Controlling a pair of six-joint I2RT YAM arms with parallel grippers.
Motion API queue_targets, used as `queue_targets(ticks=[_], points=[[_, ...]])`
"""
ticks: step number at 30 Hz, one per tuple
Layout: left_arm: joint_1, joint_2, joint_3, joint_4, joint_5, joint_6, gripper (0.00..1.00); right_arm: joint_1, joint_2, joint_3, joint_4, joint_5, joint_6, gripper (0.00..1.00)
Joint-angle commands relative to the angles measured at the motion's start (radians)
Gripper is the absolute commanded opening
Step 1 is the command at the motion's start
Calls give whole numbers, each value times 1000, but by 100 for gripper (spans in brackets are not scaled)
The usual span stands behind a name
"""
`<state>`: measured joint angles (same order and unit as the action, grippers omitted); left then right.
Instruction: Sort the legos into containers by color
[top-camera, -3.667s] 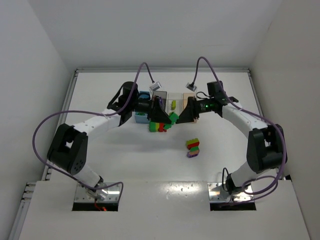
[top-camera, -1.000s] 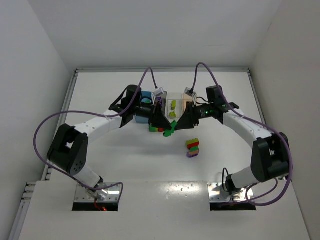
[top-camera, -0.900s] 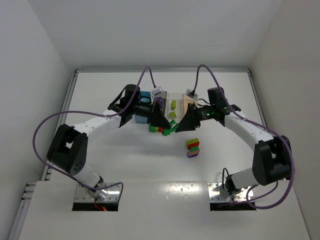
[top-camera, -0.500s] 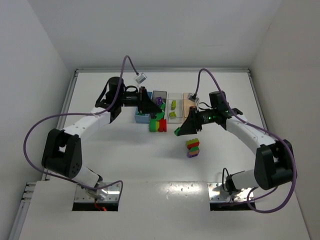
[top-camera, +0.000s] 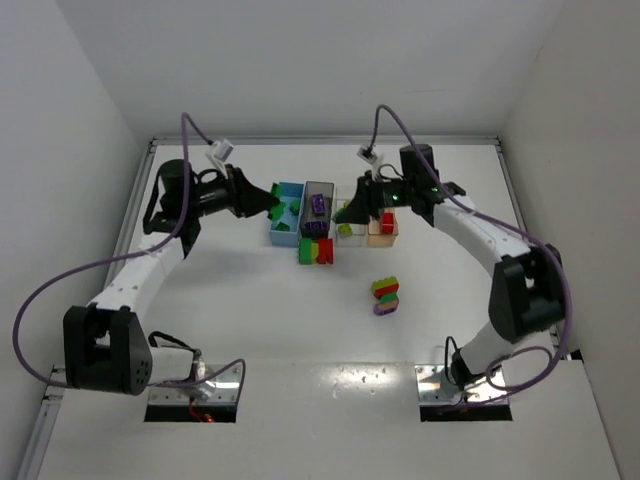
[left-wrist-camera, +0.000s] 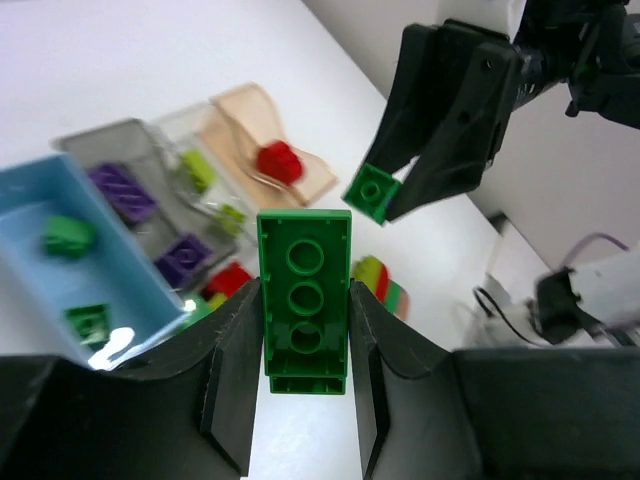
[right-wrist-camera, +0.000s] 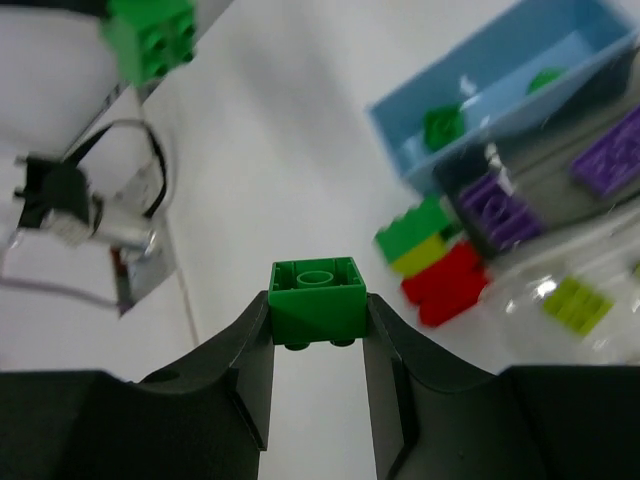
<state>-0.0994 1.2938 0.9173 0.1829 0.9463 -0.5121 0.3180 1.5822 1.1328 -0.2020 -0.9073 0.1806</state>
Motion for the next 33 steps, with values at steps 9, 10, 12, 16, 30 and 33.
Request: queue_targets(ticks=[9,10,12,16,30,33], points=[[239,-197,-15,-210,-109,129,7,191,545,548,105,248,123,2],[248,-208,-26,-211,-97,129,7,191,567,559,105,260,123,2],[260,-208,-26,-211,-96,129,7,217,623,591,115,271,123,2],[270,-208,-26,-211,-87,109,7,228,680,646,115,297,123,2],[270,-157,-97,-28,-14,-32,7,256,618,619,96,317,53,59],[270,-148,-116,19,0,-71,7,256,573,605,76,326,31,61]])
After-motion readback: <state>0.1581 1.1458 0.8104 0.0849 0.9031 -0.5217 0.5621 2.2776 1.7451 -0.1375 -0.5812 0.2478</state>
